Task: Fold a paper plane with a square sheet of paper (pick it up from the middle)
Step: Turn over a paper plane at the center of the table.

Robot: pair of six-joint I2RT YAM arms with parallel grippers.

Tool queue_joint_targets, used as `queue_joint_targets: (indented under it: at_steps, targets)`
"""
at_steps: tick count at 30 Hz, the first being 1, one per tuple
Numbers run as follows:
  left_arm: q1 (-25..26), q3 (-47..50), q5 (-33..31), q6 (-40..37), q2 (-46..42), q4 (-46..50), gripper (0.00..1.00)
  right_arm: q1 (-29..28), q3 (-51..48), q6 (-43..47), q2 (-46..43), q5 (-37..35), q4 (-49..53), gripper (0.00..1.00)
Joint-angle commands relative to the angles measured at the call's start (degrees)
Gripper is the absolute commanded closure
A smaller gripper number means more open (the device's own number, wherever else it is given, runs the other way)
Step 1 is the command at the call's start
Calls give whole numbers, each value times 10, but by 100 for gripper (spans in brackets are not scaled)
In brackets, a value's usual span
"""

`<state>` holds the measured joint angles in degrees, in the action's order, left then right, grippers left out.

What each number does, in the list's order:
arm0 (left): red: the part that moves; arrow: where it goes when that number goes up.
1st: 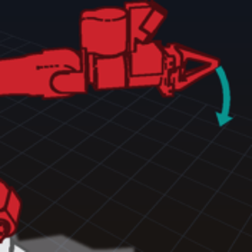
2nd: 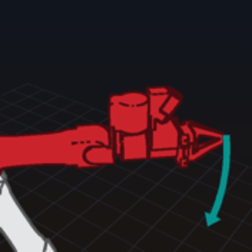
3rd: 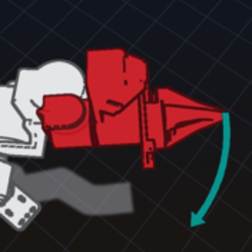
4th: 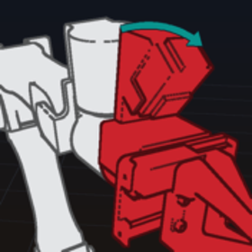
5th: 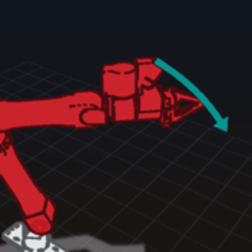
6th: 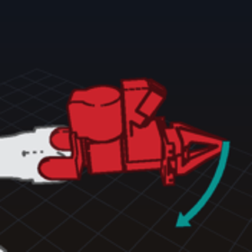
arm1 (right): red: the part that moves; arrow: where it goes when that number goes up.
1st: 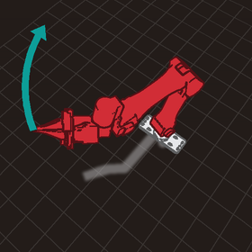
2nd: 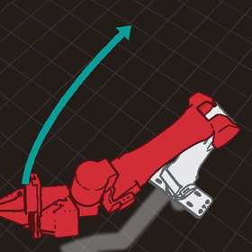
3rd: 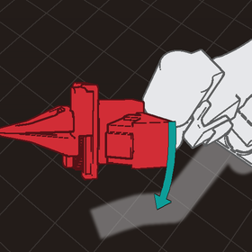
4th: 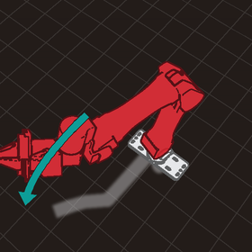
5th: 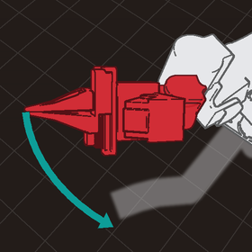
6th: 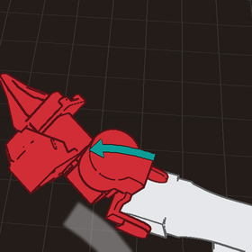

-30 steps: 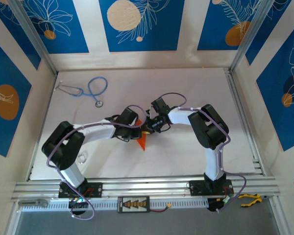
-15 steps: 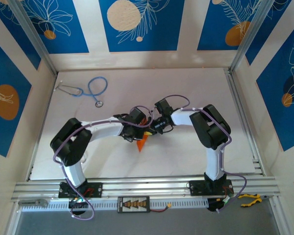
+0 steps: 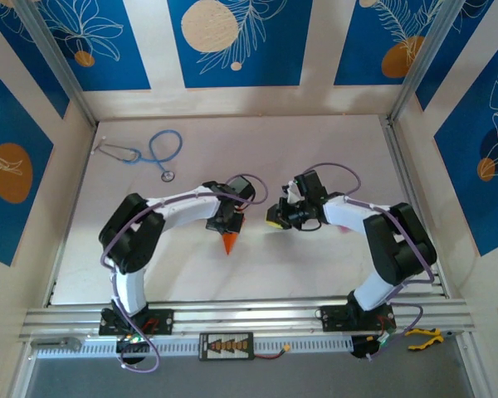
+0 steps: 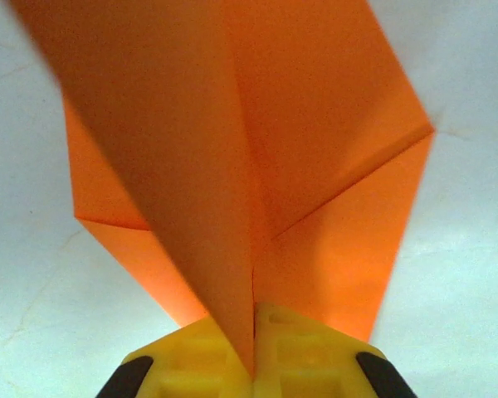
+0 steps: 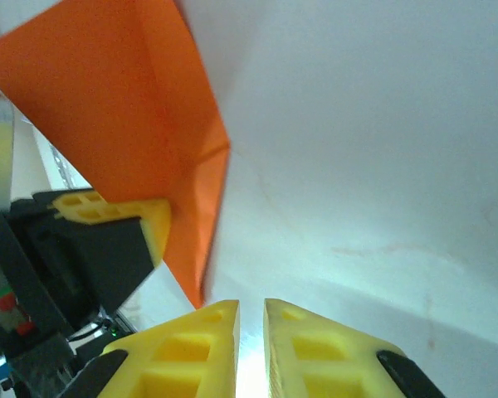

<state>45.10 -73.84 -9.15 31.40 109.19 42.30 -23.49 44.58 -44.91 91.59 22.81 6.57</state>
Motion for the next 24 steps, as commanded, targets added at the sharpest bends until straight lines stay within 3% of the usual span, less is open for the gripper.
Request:
queue_joint_targets:
  at_steps: [1, 16, 19, 24]
  targets:
    - [18, -46, -49, -20, 38, 80, 100, 7, -28, -3, -28, -12, 11, 83]
    - [64, -134, -88, 22, 116, 143, 99, 11, -63, -9, -49, -19, 9, 83]
    - [69, -141, -82, 39, 114, 142, 94, 11, -69, -11, -48, -22, 5, 83]
    - [78, -153, -101, 68, 118, 148, 100, 12, -76, -15, -46, -23, -2, 83]
